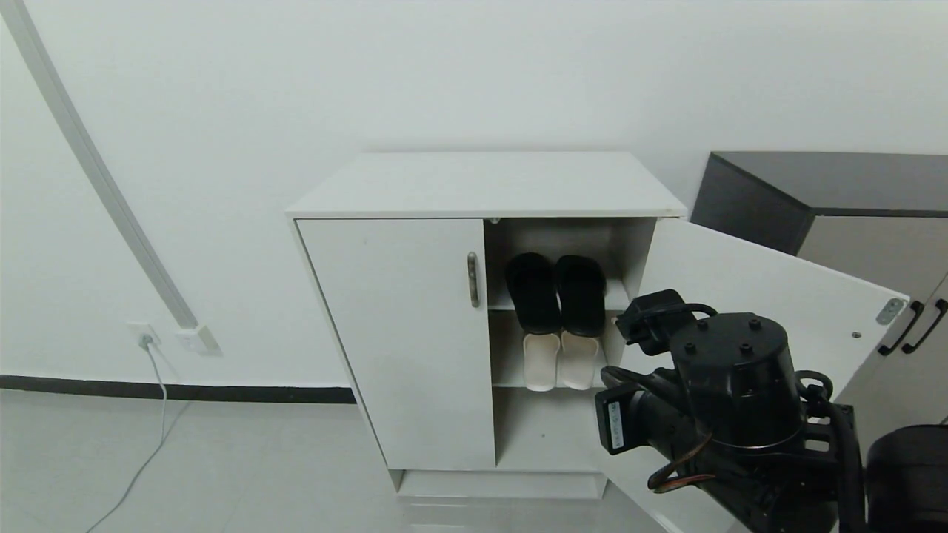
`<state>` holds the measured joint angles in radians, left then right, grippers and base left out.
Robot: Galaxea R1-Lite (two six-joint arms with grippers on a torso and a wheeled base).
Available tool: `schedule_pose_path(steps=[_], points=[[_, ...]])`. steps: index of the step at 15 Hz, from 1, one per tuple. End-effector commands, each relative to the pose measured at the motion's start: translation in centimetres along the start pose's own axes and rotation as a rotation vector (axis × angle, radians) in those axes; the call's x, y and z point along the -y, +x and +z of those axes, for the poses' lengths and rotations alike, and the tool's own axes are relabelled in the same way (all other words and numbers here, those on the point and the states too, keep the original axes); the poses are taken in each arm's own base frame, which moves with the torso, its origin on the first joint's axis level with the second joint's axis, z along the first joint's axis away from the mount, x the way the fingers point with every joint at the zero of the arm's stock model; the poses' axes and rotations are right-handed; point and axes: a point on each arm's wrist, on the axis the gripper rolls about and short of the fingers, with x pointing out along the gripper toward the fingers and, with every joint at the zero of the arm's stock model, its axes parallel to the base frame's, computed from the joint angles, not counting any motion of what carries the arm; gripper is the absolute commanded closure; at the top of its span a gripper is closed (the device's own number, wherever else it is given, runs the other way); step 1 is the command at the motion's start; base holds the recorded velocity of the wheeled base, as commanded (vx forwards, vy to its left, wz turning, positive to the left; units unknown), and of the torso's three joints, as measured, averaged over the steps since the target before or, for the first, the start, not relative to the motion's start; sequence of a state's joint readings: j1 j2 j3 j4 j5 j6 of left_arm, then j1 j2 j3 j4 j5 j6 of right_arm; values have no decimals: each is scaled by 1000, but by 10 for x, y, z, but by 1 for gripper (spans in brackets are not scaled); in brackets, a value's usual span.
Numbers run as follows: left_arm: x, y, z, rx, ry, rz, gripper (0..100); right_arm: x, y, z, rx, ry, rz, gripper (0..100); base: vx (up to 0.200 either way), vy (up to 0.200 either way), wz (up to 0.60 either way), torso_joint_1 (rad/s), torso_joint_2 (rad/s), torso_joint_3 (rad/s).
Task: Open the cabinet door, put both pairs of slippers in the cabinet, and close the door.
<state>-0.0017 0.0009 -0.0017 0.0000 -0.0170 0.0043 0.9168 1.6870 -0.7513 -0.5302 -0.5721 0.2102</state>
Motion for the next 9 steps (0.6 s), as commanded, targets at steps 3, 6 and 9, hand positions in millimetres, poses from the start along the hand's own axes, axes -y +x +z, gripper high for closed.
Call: schedule_pose_path(steps=[3,6,9], points=[[0,0,0,1,2,0,100,0,0,1,4,3,0,100,0,0,0,181,-497,-313],[0,0,0,2,2,0,100,1,0,2,6,4,-3,100,0,0,0,203,-520,-313],[0,0,0,1,2,0,100,1,0,2,6,5,-6,100,0,0,0,217,-533,-317]])
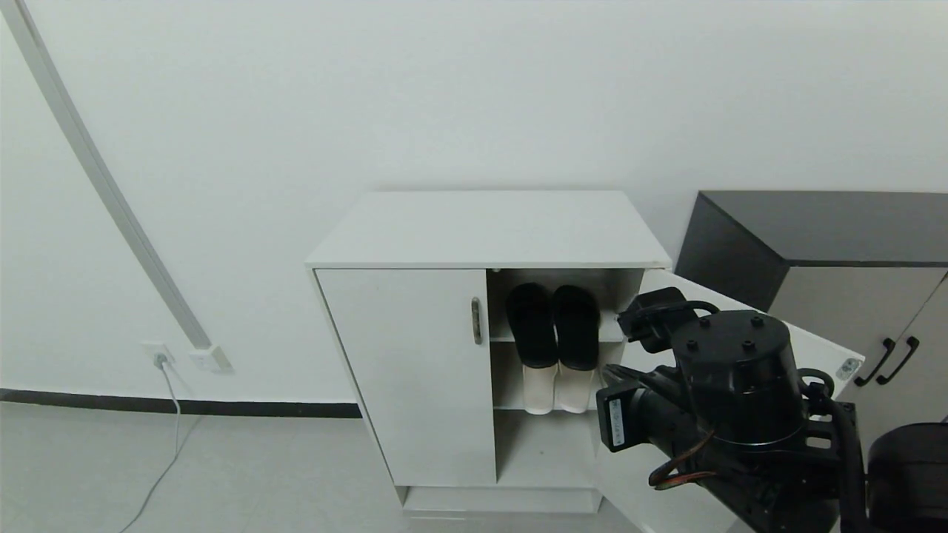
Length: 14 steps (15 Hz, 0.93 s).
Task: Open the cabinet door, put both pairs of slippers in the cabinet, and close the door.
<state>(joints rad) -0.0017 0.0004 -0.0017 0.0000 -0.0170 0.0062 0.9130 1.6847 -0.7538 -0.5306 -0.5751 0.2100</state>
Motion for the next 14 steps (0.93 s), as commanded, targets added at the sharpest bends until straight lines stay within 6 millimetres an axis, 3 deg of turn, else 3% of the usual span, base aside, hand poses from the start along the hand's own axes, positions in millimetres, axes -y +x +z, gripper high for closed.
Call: schedule_pose_path(steps=[1,9,14], points=[[0,0,0,0,0,0,100,0,-1,1,2,0,2,100,0,0,0,242,-549,-330],[0,0,0,0,3,0,100,1,0,-1,-3,-2,-4,100,0,0,0,245,-565,-317],[0,0,0,-1,5,-1,100,2,1,-4,-6,-13,-8,100,0,0,0,96,-210,-112]])
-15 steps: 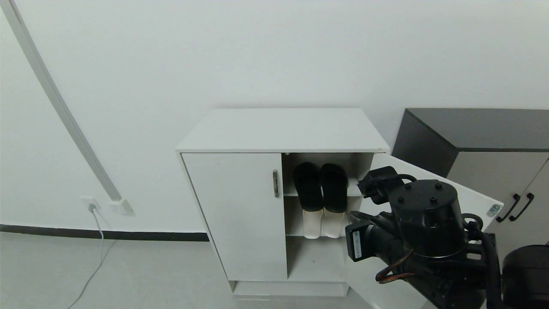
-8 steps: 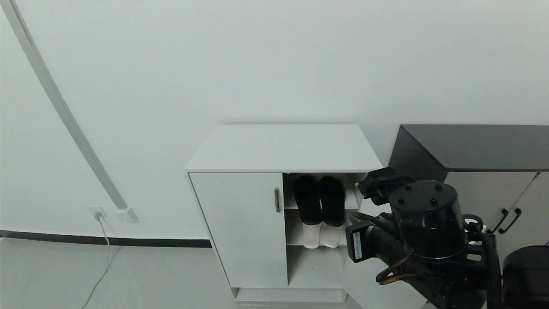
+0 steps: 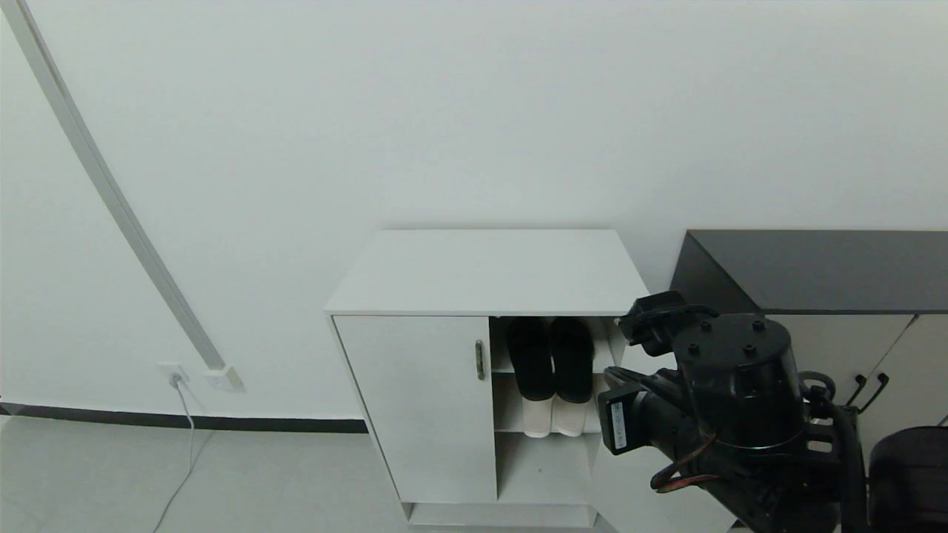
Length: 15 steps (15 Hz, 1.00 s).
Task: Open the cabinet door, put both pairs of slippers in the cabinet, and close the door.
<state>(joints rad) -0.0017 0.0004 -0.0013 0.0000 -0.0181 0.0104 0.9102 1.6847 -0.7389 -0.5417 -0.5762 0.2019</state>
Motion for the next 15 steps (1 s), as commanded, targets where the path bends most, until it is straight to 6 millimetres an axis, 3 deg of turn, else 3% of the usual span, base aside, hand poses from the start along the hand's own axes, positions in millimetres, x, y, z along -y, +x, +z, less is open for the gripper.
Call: schedule_pose_path(steps=[1,3,11,15], points=[[0,0,0,1,-1,0,100,1,1,-2,-5,-4,-3,100,0,0,0,0,0,0],[0,0,0,-1,-1,0,100,1,2,-3,-8,-6,-2,100,0,0,0,0,0,0],[0,0,0,-1,0,0,100,1,1,-1,11,7,1,100,0,0,-600,4,1,-1],[0,0,0,-1,-3,0,100,0,4,-4,6,4,0,100,0,0,0,0,0,0]])
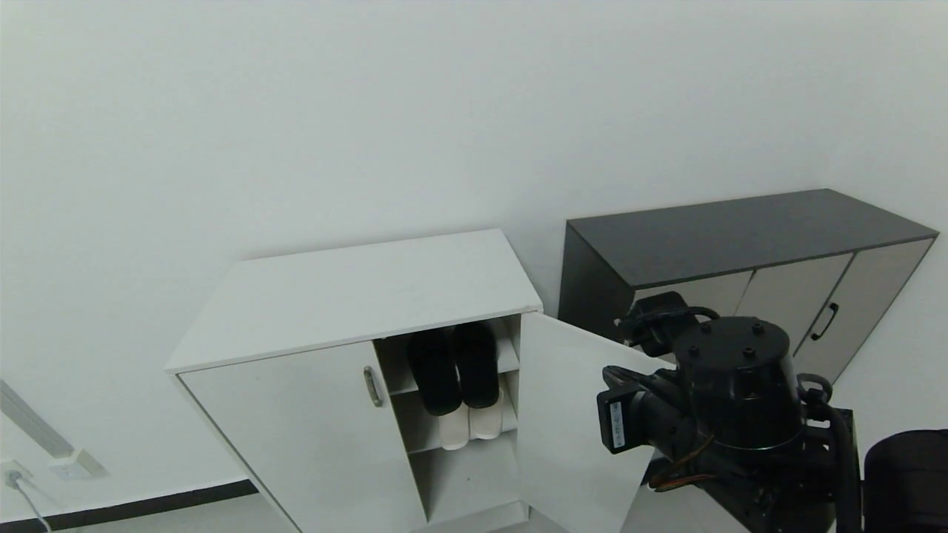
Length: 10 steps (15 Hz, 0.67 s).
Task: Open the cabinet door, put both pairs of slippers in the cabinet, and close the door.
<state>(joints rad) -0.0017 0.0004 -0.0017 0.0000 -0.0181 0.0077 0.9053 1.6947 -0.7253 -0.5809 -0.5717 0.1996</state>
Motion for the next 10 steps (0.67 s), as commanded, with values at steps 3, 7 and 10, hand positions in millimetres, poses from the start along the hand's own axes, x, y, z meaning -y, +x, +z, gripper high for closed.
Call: schedule_pose_path(steps=[3,7,10], points=[[0,0,0,-1,0,0,100,0,2,-1,-5,-3,-3,100,-67,0,0,2,1,1],[0,0,0,0,0,0,100,1,3,-3,-11,-26,-12,100,-200,0,0,1,4,0],[0,0,0,-1,-2,0,100,14,11,4,23,-17,-58,100,-67,0,0,-4,2,2]])
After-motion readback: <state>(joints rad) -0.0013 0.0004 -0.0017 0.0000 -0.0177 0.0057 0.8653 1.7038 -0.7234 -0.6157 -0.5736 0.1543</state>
